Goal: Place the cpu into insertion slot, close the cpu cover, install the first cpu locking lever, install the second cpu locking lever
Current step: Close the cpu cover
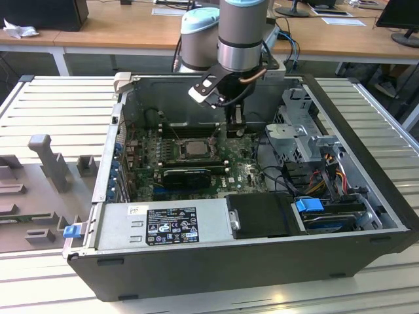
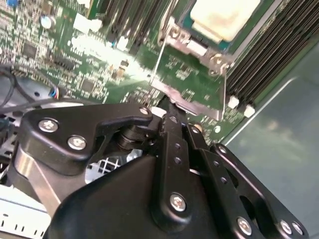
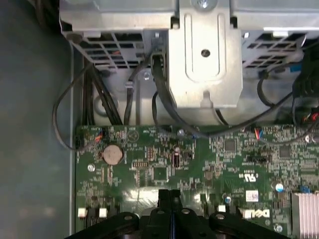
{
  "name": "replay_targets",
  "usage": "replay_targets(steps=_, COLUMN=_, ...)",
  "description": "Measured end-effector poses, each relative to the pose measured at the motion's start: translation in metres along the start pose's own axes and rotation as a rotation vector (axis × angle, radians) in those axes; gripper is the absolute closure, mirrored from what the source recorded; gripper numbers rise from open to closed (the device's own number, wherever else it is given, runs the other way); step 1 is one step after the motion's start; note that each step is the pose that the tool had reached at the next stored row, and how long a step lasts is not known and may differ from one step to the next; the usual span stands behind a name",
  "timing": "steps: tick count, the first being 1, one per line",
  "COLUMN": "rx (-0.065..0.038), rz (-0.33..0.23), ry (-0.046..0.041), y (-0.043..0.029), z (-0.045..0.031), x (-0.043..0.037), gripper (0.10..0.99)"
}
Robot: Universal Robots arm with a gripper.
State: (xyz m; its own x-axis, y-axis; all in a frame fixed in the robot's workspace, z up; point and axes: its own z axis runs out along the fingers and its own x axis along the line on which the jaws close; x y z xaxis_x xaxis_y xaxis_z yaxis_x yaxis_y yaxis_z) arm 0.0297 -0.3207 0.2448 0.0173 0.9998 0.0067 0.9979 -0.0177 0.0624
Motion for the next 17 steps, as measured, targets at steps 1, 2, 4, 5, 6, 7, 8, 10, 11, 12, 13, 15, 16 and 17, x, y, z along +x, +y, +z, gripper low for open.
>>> replay_targets(steps=1, rx=0.0, rz=0.0, ry=0.0, y=-0.0066, z=-0.0004, x=-0.0001, gripper=0.98)
replay_targets(steps=2, rx=0.0, rz=0.0, ry=-0.0001, y=-0.0114, z=-0.0007, x=-0.0002, gripper=0.98)
replay_targets(steps=4, rx=0.0, rz=0.0, ry=0.0001, y=-0.02, z=-0.0012, x=-0.0004, gripper=0.98)
replay_targets(steps=5, rx=0.0, rz=0.0, ry=0.0002, y=-0.0238, z=-0.0014, x=-0.0004, gripper=0.98)
replay_targets(steps=6, rx=0.0, rz=-0.001, ry=0.0, y=-0.0306, z=-0.0017, x=-0.0005, gripper=0.98)
replay_targets(steps=7, rx=0.0, rz=-0.001, ry=0.0001, y=-0.0372, z=-0.0015, x=-0.0006, gripper=0.98)
replay_targets(steps=8, rx=0.0, rz=-0.001, ry=0.0002, y=-0.041, z=-0.0012, x=-0.0006, gripper=0.98)
replay_targets(steps=10, rx=0.0, rz=-0.002, ry=0.0002, y=-0.0497, z=0.0009, x=-0.0007, gripper=0.98)
replay_targets(steps=11, rx=0.0, rz=-0.003, ry=0.0002, y=-0.0532, z=0.0025, x=-0.0007, gripper=0.98)
replay_targets(steps=12, rx=0.0, rz=-0.004, ry=0.0003, y=-0.0562, z=0.0048, x=-0.0001, gripper=0.98)
replay_targets(steps=13, rx=0.0, rz=-0.004, ry=0.0003, y=-0.058, z=0.0065, x=0.0006, gripper=0.98)
replay_targets(steps=15, rx=0.0, rz=-0.008, ry=0.0007, y=-0.063, z=0.0116, x=0.002, gripper=0.98)
replay_targets(steps=16, rx=0.0, rz=-0.012, ry=0.0015, y=-0.0645, z=0.0125, x=0.0019, gripper=0.98)
replay_targets(steps=17, rx=0.0, rz=-0.021, ry=0.0021, y=-0.0653, z=0.0129, x=0.0019, gripper=0.98)
